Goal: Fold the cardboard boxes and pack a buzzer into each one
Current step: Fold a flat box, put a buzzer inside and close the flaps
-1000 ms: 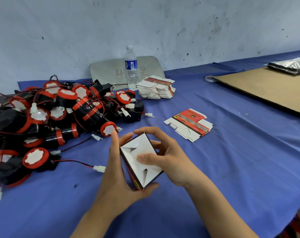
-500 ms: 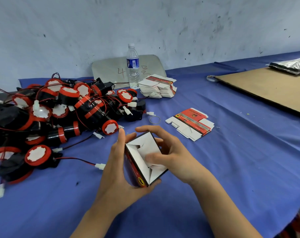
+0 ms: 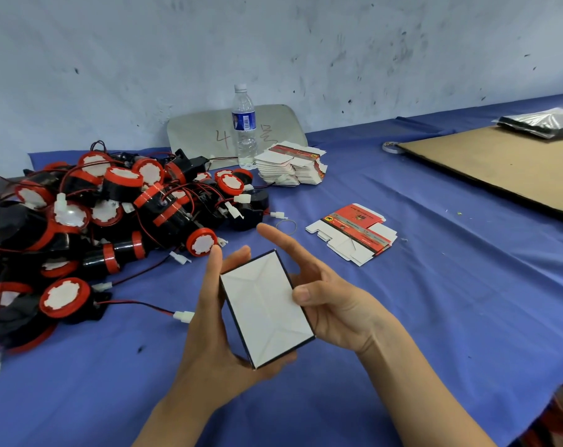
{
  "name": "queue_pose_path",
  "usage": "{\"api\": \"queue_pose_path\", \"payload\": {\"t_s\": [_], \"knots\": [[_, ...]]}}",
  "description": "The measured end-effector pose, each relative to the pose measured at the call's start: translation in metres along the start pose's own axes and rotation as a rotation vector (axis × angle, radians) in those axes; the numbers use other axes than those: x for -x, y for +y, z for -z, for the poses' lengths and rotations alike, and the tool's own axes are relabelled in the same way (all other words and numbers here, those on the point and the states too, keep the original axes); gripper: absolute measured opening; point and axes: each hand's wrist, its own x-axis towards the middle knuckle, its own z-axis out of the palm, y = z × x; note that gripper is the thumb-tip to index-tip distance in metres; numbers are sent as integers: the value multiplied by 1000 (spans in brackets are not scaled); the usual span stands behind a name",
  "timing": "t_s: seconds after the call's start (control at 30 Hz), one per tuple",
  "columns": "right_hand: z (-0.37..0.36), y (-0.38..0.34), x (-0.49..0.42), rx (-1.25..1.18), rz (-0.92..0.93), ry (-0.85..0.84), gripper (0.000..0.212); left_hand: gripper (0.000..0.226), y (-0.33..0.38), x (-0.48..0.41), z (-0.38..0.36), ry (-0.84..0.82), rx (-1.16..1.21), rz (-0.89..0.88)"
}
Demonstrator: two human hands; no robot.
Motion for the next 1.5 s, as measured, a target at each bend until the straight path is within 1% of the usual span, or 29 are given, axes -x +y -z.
{"api": "queue_pose_path", "payload": {"t_s": [0.1, 0.17, 0.23, 0.27, 0.3, 0.37, 0.4, 0.43, 0.47, 0.5, 0.53, 0.57, 0.6, 0.63, 0.67, 0.7, 0.77, 0.8, 0.83, 0.87, 0.93, 1.0, 1.07, 1.13, 1.2, 1.27, 1.3, 1.43, 1.5], "knots": [[0, 0, -1, -2, 19, 8, 71, 125, -3, 1, -1, -5, -14, 6], [-2, -1, -1, 19, 71, 83, 68, 120, -8, 0, -2, 11, -29, 34], [-2, -5, 0, 171, 156, 207, 72, 107, -13, -2, -2, 50, -59, 74], [-4, -9, 3, 342, 202, 276, 77, 100, -16, -3, -2, 70, -66, 93], [-5, -13, 5, 576, 249, 337, 82, 91, -17, -3, -1, 95, -48, 117], [-7, -19, 11, 1147, 308, 424, 92, 74, -17, -4, 2, 155, 47, 162], [-9, -19, 12, 1409, 286, 432, 96, 69, -17, -4, 3, 172, 80, 188], [-11, -17, 11, 1604, 223, 418, 96, 66, -16, -5, 3, 175, 87, 217], [-13, -14, 9, 1711, 133, 387, 94, 66, -14, -5, 3, 164, 66, 234], [-15, -11, 8, 1733, 46, 355, 89, 64, -14, -5, 3, 148, 10, 248], [-16, -7, 7, 1711, -4, 334, 83, 58, -15, -5, 4, 135, -110, 240], [-18, -5, 6, 1674, -3, 329, 77, 51, -17, -5, 6, 135, -292, 217], [-20, -4, 5, 1634, 21, 332, 70, 45, -21, -5, 9, 150, -529, 189], [-21, -3, 5, 1588, 45, 338, 64, 42, -26, -5, 15, 165, -747, 205], [-22, -3, 4, 1543, 66, 346, 58, 41, -31, -6, 23, 171, -889, 315], [-23, -3, 4, 1508, 90, 354, 54, 41, -35, -7, 32, 165, -953, 481], [-22, -2, 3, 1478, 142, 367, 48, 35, -42, -7, 50, 130, -932, 760], [-21, -1, 2, 1477, 158, 376, 46, 28, -46, -6, 58, 102, -872, 827], [-21, 0, 1, 1479, 171, 388, 44, 21, -49, -5, 62, 71, -803, 839], [-21, 0, 1, 1480, 184, 401, 41, 18, -52, -5, 64, 40, -758, 811], [-23, 1, 0, 1479, 227, 415, 37, 28, -54, -6, 63, 5, -717, 716], [-27, 2, 0, 1445, 303, 435, 34, 35, -51, -7, 58, 43, -679, 603], [-31, 2, 0, 1365, 379, 467, 31, 31, -44, -9, 52, 185, -615, 411], [-36, 3, -1, 1300, 404, 466, 29, 21, -35, -10, 45, 316, -576, 153], [-42, 7, -3, 1318, 370, 401, 26, 28, -25, -9, 34, 352, -585, -55], [-45, 14, -5, 1398, 324, 348, 37, 35, -19, -6, 23, 337, -555, -187], [-46, 17, -7, 1425, 334, 343, 37, 35, -15, -5, 19, 325, -524, -213], [-51, 29, -11, 1432, 552, 421, 12, 37, -13, -5, 15, 307, -481, -257], [-52, 31, -13, 1323, 621, 455, 8, 48, -18, -7, 19, 305, -532, -167]]}}
